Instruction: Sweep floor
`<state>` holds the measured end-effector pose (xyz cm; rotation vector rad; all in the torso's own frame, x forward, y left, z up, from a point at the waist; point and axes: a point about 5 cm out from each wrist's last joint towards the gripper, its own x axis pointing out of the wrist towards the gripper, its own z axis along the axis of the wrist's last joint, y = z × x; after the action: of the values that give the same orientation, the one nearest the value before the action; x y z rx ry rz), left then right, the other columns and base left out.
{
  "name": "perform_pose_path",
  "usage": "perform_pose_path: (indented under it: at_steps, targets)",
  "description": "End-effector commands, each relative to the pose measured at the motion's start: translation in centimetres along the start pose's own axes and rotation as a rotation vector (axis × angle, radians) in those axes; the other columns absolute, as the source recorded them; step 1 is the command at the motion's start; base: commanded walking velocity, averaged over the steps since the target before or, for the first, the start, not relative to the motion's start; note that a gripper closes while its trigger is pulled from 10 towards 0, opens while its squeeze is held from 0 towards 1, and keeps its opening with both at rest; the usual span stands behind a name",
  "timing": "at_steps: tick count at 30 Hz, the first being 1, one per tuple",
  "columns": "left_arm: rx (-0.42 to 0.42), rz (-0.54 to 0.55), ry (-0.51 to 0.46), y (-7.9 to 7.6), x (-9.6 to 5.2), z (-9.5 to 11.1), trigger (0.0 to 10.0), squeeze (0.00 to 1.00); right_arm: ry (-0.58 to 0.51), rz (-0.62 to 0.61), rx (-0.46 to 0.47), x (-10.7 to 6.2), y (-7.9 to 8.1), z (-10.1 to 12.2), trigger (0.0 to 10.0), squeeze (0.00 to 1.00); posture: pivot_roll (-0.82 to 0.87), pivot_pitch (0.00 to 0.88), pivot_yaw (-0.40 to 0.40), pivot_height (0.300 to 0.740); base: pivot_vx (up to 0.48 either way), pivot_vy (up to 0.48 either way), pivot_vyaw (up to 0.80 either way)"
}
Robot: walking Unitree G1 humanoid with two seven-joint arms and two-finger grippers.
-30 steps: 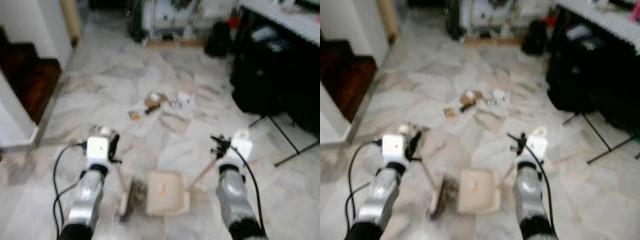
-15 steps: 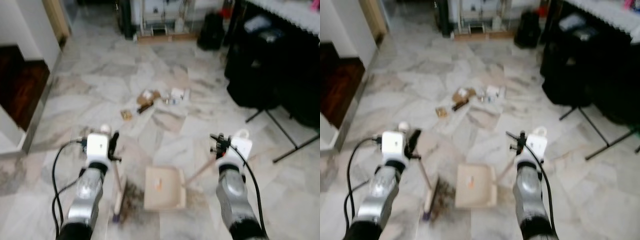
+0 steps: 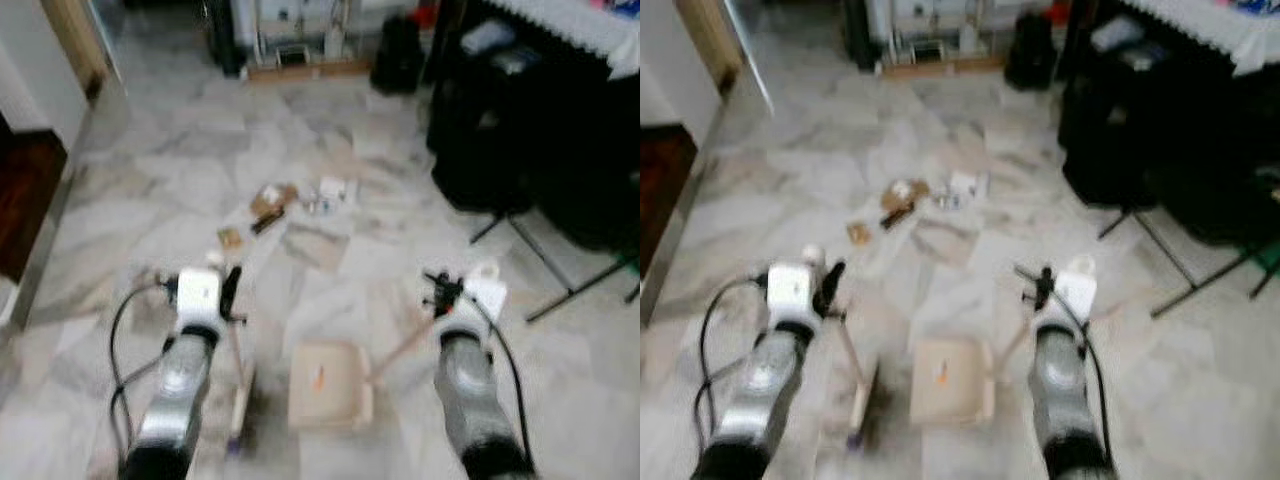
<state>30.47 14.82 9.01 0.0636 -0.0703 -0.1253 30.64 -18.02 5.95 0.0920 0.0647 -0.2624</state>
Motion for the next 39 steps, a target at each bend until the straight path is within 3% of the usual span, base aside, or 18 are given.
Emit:
perform_pose_path:
  at_steps: [1,35,39]
  targets:
    - [0.016,0.014,-0.048,0.78,0.3,1.12,10.0,0.0,-0.061,0.024,0.009,0.39,0.92,1.36,10.0,0.0,-0.06,0.048,-0.015,0.74,0.281,0.0,0.0]
    - [0.02,0.027,-0.042,0.97,0.29,1.11,10.0,0.0,-0.071,0.029,-0.023,0.32,0.98,1.55,10.0,0.0,-0.07,0.083,-0.011,0.74,0.28,0.0,0.0]
    - [0.02,0.03,-0.042,0.99,0.31,1.13,10.0,0.0,-0.07,0.035,-0.033,0.3,1.08,1.53,10.0,0.0,-0.07,0.084,-0.011,0.74,0.279,0.0,0.6]
